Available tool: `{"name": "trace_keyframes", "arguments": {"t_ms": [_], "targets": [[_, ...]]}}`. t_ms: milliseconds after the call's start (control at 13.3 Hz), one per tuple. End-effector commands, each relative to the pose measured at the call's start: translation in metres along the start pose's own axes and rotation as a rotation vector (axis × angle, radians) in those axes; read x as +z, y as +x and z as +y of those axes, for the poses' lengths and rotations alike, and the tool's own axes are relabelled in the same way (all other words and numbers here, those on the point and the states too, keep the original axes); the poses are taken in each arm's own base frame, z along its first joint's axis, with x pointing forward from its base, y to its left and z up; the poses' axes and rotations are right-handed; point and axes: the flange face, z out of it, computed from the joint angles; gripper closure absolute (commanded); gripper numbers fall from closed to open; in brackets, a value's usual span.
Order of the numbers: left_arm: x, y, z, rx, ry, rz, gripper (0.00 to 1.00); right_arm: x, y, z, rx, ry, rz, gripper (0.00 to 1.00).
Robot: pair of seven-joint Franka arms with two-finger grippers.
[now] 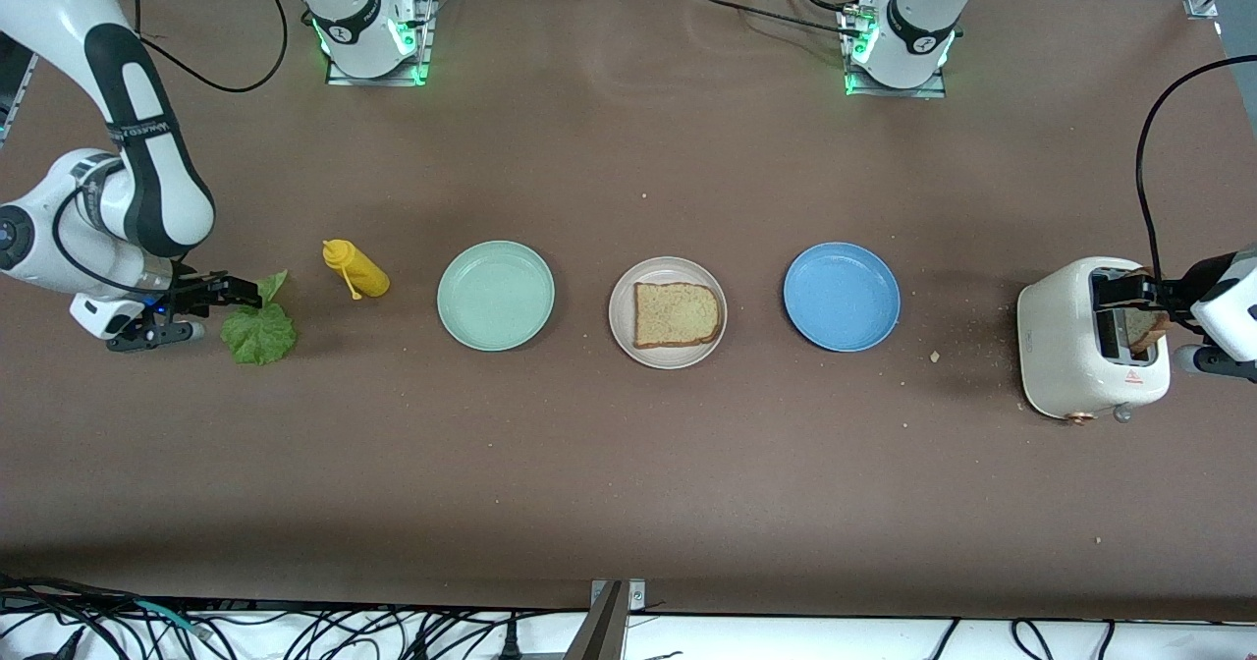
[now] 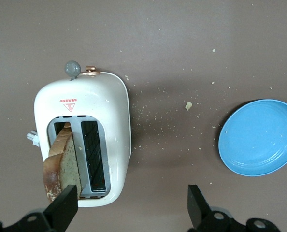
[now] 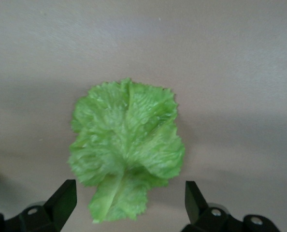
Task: Make sandwich in beige plate with both arms
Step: 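Move the right gripper onto the green lettuce leaf and grasp it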
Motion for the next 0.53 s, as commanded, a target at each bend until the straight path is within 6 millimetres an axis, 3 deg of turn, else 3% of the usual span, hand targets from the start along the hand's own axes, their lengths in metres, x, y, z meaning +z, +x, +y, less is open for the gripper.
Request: {"name": "trace_keyframes", "arguments": {"t_ms": [0, 150, 301, 451], "targets": [[0.001, -0.004, 0.000, 0.022, 0.011, -0.017, 0.00, 0.012, 0.002, 0.005, 0.008, -0.010, -0.019, 0.01], [0.002, -0.004, 0.000, 0.022, 0.010, -0.018, 0.00, 0.023, 0.001, 0.006, 0.010, -0.006, -0.034, 0.03], [0.001, -0.004, 0.000, 0.022, 0.011, -0.017, 0.00, 0.034, 0.000, 0.007, 0.014, 0.000, -0.048, 0.19], [0.002, -0.003, 0.002, 0.023, 0.009, -0.017, 0.00, 0.034, 0.000, 0.006, 0.013, 0.001, -0.049, 0.65]]}}
